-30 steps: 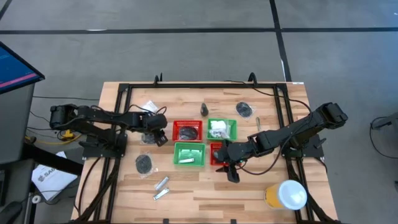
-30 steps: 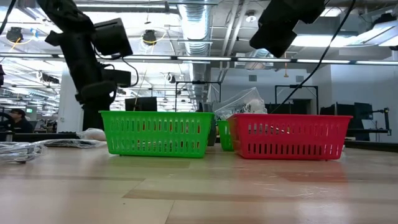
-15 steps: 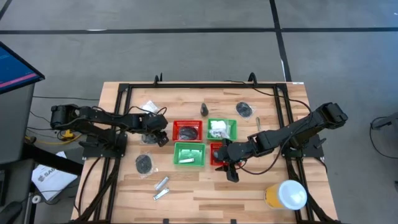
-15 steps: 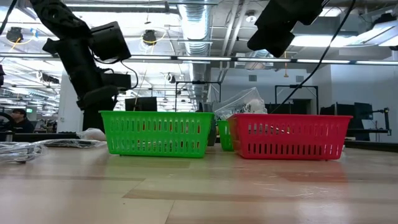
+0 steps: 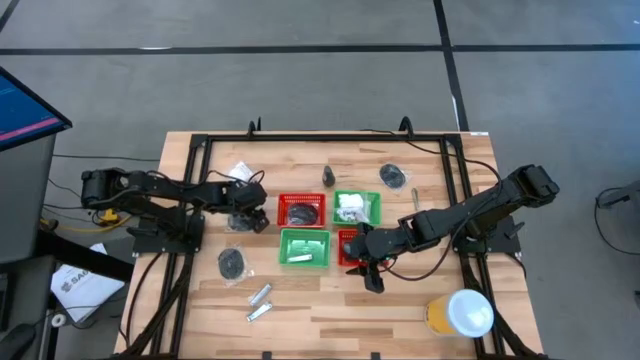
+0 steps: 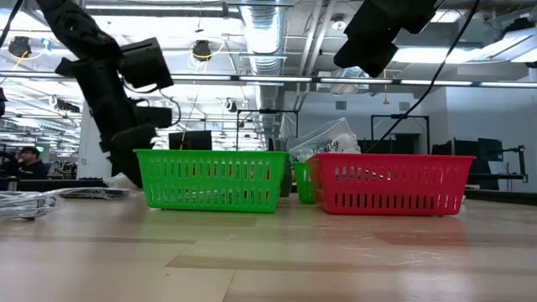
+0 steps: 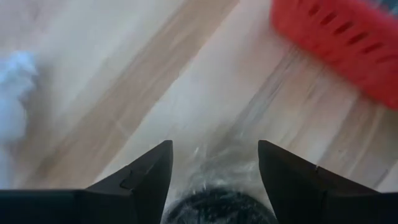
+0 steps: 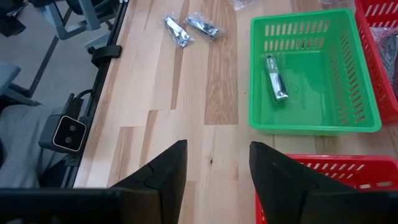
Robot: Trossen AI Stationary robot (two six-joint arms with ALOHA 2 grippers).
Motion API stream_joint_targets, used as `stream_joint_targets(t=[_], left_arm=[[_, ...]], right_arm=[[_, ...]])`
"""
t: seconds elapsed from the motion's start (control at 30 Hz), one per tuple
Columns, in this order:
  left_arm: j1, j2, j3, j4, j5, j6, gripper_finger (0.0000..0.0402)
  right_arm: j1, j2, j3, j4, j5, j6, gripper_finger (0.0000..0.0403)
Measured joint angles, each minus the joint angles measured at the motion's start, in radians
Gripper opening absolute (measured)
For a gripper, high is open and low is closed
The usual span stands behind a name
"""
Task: Pick & Place Travel size toiletries
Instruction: Put the black hairbrush into the left red basket
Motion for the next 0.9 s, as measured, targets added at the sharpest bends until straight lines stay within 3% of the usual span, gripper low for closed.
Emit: stream_joint_targets(t=[0.33, 0.5, 0.63, 0.83, 0.9], left_arm=[[-0.001, -0.005, -0.074, 0.070, 0.014, -0.015, 0.0225], [-0.010, -0.004, -0.079, 0.070, 0.012, -0.019, 0.0206], [-0.009, -0.003, -0.080, 0.067, 0.004, -0.023, 0.0155], [-0.007, -0.003, -0.081, 0.058, -0.006, -0.048, 0.0026], [-0.007, -0.003, -0.081, 0.061, 0.014, -0.051, 0.0010]], right_arm=[[0.000, 0.000, 0.000, 0.000, 0.000, 0.000, 0.0163], [0.000, 0.000, 0.000, 0.000, 0.000, 0.000, 0.0163], [0.000, 0.000, 0.000, 0.000, 0.000, 0.000, 0.0163], [0.000, 0.000, 0.000, 0.000, 0.000, 0.000, 0.0163], [0.000, 0.000, 0.000, 0.000, 0.000, 0.000, 0.0163]])
